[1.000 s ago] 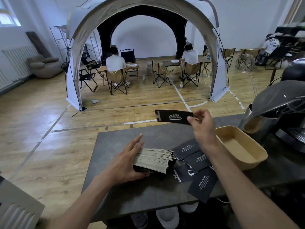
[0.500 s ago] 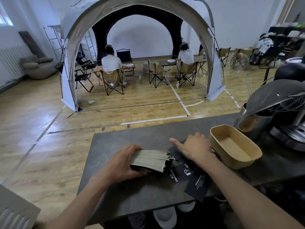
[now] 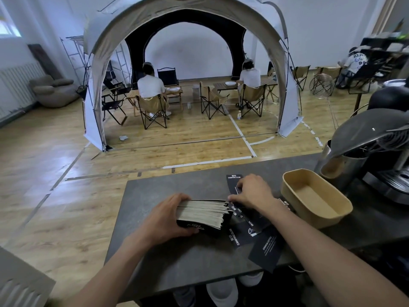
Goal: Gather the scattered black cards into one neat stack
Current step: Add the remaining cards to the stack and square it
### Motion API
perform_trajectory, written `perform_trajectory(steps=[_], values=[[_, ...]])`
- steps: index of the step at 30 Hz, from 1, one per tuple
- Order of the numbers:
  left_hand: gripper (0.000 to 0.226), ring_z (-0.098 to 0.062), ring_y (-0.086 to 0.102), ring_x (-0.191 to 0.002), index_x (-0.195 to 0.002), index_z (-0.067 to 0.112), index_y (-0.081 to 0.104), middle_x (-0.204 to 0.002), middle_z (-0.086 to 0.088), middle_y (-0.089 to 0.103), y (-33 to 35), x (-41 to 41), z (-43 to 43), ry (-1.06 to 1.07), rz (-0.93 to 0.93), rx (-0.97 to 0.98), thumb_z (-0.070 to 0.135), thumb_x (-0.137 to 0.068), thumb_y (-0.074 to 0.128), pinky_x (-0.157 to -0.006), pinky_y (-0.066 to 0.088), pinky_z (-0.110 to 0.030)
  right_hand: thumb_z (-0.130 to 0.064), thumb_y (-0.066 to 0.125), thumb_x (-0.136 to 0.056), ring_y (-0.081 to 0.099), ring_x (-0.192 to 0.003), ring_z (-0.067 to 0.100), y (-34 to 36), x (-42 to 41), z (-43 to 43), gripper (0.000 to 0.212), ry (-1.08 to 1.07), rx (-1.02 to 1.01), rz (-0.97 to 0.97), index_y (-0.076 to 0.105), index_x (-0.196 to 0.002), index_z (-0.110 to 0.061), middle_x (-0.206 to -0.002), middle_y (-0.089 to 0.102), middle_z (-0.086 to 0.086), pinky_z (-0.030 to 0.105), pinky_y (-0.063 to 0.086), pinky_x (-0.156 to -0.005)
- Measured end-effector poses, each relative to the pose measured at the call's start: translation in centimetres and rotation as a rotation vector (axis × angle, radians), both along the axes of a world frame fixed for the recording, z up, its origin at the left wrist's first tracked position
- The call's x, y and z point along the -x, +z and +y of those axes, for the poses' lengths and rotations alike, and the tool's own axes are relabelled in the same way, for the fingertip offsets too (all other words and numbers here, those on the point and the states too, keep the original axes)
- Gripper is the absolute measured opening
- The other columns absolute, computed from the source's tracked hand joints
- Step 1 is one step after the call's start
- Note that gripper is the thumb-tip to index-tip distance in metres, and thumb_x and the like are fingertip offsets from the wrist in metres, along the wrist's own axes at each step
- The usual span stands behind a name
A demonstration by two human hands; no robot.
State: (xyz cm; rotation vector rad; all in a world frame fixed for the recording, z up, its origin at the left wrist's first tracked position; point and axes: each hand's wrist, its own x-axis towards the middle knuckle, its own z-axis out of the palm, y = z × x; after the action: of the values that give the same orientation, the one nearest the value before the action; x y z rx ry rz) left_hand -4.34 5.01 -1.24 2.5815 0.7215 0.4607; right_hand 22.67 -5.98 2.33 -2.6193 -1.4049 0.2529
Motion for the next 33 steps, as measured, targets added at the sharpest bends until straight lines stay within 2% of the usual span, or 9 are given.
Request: perform_trajectory(steps=[3,8,12,14,18,25,29,31,33], values=[[0.078,0.003,0.055,-0.106,-0.121,0.046,0.046,-0.117,0.025,0.057,0.0,-0.3,0.2,0.015,0.009,0.018,0.069,-0.059,0.086,-0.090,0.041,-0.015,-0.034,0.083,-0.071,0.070,-0.104,0.025,0.2,-0.5,0.5,0.030,-0.070,-0.057,0.086,0.079,-0.096,-0.018,-0.100,0.077,0.003,0.030,0.053,-0.076],[0.081,0.003,0.056,-0.109,-0.125,0.046,0.046,-0.120,0.025,0.058,-0.3,-0.2,0.2,0.009,0.009,0.014,0.072,-0.058,0.084,-0.092,0.040,-0.014,-0.022,0.090,-0.065,0.067,-0.114,0.020,-0.1,-1.3,0.9,0.062,-0.126,-0.158,0.311,0.071,-0.123,-0.019,-0.124,0.072,0.001,0.031,0.054,-0.094],[0.080,0.002,0.056,-0.108,-0.124,0.045,0.047,-0.120,0.024,0.059,-0.3,-0.2,0.2,0.019,0.012,0.019,0.070,-0.059,0.085,-0.093,0.044,-0.018,-0.004,0.090,-0.062,0.070,-0.102,0.019,-0.1,-2.1,0.7,0.056,-0.158,-0.313,0.532,0.074,-0.114,-0.018,-0.112,0.074,0.003,0.038,0.058,-0.092],[0.078,0.002,0.056,-0.107,-0.123,0.045,0.047,-0.119,0.024,0.059,-0.4,-0.2,0.3,0.015,0.014,0.018,0.069,-0.060,0.086,-0.092,0.045,-0.018,0.001,0.089,-0.062,0.070,-0.100,0.019,0.1,-2.6,0.5,0.056,-0.163,-0.346,0.607,0.074,-0.113,-0.016,-0.108,0.074,0.003,0.036,0.059,-0.088],[0.078,0.003,0.056,-0.108,-0.122,0.048,0.044,-0.119,0.025,0.058,-0.4,-0.2,0.3,0.008,0.008,0.015,0.070,-0.060,0.085,-0.093,0.044,-0.018,0.004,0.092,-0.059,0.073,-0.096,0.018,0.5,-3.5,-0.3,0.054,-0.113,-0.419,0.730,0.076,-0.108,-0.013,-0.104,0.076,0.006,0.036,0.060,-0.088],[0.078,0.000,0.056,-0.109,-0.123,0.046,0.045,-0.120,0.023,0.058,-0.3,-0.2,0.3,0.006,0.006,0.016,0.068,-0.060,0.087,-0.093,0.043,-0.019,0.005,0.093,-0.058,0.075,-0.091,0.015,0.8,-4.5,-1.0,0.050,-0.043,-0.364,0.721,0.077,-0.103,-0.010,-0.094,0.079,0.003,0.028,0.061,-0.081],[0.079,0.000,0.056,-0.110,-0.123,0.047,0.044,-0.121,0.023,0.057,-0.2,-0.3,0.3,-0.006,-0.001,0.014,0.068,-0.060,0.086,-0.098,0.048,-0.027,0.003,0.086,-0.069,0.076,-0.096,0.022,0.9,-4.0,-1.0,0.038,-0.064,-0.538,0.784,0.077,-0.102,-0.012,-0.097,0.078,0.005,0.031,0.061,-0.084],[0.090,-0.001,0.055,-0.118,-0.134,0.041,0.044,-0.132,0.021,0.052,-0.4,-0.2,0.2,-0.011,-0.014,0.009,0.070,-0.059,0.086,-0.104,0.049,-0.034,-0.002,0.084,-0.074,0.075,-0.095,0.022,1.2,-3.2,-0.8,0.030,-0.064,-0.576,0.900,0.078,-0.101,-0.014,-0.098,0.079,0.006,0.031,0.058,-0.085],[0.119,-0.006,0.045,-0.139,-0.155,0.032,0.028,-0.158,0.014,0.034,-0.6,-0.2,0.3,-0.015,-0.030,0.002,0.073,-0.059,0.085,-0.116,0.042,-0.037,-0.008,0.080,-0.081,0.071,-0.092,0.016,1.2,-1.5,-0.6,0.023,0.050,-0.422,0.956,0.079,-0.103,-0.016,-0.101,0.079,0.006,0.026,0.053,-0.081]])
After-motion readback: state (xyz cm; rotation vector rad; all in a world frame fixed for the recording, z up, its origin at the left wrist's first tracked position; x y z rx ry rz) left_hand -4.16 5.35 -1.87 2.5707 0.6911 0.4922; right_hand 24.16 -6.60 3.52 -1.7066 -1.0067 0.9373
